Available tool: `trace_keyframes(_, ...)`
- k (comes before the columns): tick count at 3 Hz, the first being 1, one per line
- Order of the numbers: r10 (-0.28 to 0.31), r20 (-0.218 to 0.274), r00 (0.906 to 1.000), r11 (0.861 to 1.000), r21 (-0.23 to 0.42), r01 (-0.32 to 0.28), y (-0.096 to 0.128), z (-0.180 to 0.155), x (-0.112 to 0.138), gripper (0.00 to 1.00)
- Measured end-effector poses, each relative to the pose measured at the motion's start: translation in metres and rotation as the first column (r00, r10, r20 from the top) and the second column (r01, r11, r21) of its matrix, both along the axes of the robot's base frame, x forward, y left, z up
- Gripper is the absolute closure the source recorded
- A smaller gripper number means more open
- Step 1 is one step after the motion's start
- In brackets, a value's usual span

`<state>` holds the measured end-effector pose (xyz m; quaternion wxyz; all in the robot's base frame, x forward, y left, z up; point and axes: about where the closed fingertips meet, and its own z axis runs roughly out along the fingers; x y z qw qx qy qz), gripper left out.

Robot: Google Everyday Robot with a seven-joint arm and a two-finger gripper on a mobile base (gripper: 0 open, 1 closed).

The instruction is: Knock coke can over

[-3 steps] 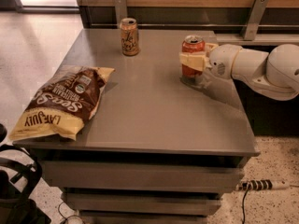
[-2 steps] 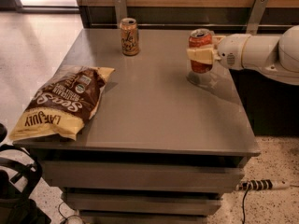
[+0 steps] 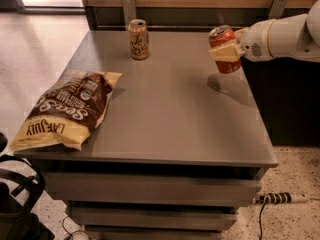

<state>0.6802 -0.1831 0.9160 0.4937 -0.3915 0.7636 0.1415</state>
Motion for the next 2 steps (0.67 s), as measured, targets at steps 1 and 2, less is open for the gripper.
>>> trace_keyframes(1,0.01,-0.032,0.9994,0.997,-0.076,-0.013,0.0013,-0.0054,-0.0004,1.0)
trace_keyframes(2,0.021,-0.063,0.9978,0.988,-0.152,-0.03,0.0086,-0.0153,-0.0019,1.0)
